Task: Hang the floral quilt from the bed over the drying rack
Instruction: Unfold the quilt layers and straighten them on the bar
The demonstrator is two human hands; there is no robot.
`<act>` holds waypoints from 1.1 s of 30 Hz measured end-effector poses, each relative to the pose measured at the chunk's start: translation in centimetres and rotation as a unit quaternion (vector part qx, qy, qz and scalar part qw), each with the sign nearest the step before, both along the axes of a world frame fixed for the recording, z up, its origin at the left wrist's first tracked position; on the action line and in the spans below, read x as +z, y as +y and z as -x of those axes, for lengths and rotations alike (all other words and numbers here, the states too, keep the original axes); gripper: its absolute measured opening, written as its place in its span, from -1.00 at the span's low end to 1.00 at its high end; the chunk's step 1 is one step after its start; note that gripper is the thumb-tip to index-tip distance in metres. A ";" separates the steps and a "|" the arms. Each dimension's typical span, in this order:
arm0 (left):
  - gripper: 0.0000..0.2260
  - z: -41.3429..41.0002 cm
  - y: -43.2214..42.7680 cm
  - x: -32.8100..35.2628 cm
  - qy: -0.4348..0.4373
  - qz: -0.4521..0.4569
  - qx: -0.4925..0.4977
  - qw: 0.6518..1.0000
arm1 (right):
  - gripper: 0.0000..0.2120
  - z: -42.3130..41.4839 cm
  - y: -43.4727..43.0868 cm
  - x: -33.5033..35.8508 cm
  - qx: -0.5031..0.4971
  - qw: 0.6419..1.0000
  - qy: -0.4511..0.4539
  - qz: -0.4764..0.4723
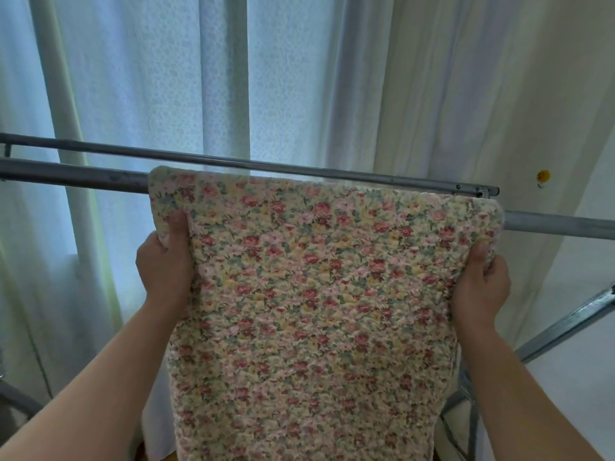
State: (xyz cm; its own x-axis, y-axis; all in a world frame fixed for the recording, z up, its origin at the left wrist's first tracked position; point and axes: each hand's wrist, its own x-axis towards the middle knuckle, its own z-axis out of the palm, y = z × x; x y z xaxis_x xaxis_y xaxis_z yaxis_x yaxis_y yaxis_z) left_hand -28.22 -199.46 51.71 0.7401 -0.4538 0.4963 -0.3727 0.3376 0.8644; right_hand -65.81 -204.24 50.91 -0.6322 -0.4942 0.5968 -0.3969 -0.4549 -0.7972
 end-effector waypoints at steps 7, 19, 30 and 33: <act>-0.48 -0.1 -0.4 -3.5 -0.014 -0.023 0.002 1.000 | -0.57 0.7 -0.1 -2.5 -0.002 0.998 0.051 -0.042; -0.50 0.1 0.0 -7.8 -0.048 -0.094 0.004 0.994 | -0.45 1.4 0.3 -6.8 0.008 0.991 0.087 -0.104; -0.38 0.5 -0.1 1.2 0.045 -0.008 -0.026 0.999 | -0.69 -0.7 0.7 0.2 0.032 0.999 0.009 0.032; -0.38 0.9 -0.6 2.7 0.041 -0.017 0.002 0.999 | -0.73 -0.7 -0.4 1.3 0.009 0.999 -0.040 0.022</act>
